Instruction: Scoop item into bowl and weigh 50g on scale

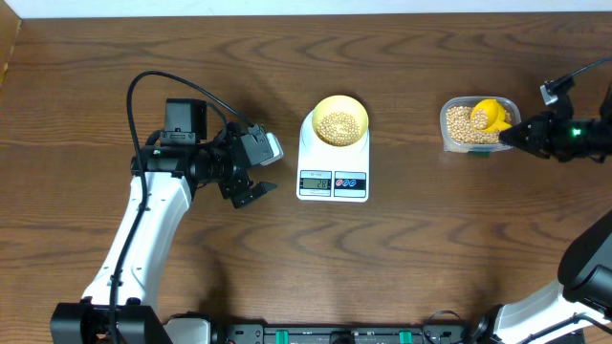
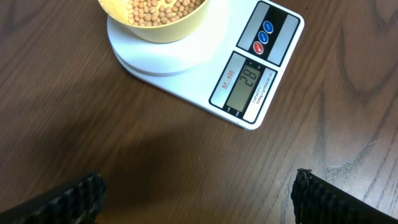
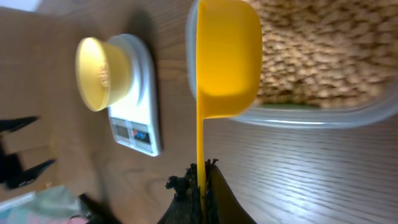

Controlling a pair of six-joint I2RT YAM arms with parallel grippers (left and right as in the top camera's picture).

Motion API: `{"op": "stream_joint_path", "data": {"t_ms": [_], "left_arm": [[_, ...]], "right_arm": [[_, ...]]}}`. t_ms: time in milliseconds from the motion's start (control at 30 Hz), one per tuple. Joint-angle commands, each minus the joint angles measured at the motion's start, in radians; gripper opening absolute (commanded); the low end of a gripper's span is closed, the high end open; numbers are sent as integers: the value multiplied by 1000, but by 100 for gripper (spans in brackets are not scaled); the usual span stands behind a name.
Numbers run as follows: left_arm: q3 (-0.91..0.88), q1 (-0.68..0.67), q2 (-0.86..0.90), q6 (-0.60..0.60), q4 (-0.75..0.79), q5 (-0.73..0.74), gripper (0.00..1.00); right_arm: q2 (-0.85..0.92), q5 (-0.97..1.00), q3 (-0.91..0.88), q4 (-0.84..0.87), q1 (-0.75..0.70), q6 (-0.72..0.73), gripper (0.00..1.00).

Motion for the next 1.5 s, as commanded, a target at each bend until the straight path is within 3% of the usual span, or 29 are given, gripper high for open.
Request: {"op": "stream_joint_path", "data": {"t_ms": [0, 433, 900, 1167, 1467], "left_arm": [[3, 3, -13, -9, -4, 16, 98], [3, 3, -13, -9, -4, 16, 97], [3, 3, -13, -9, -4, 16, 98], [3, 3, -13, -9, -4, 16, 98], [3, 3, -13, -9, -4, 16, 97]], "right_arm": [[-1, -133, -6, -27, -9, -105, 1], [-1, -361, -5, -51, 68, -145, 1], [-1, -311, -5, 249, 396, 330, 1], [-1, -303, -5, 272, 537, 421, 1], [-1, -75, -3, 306, 645, 531, 1]]}}
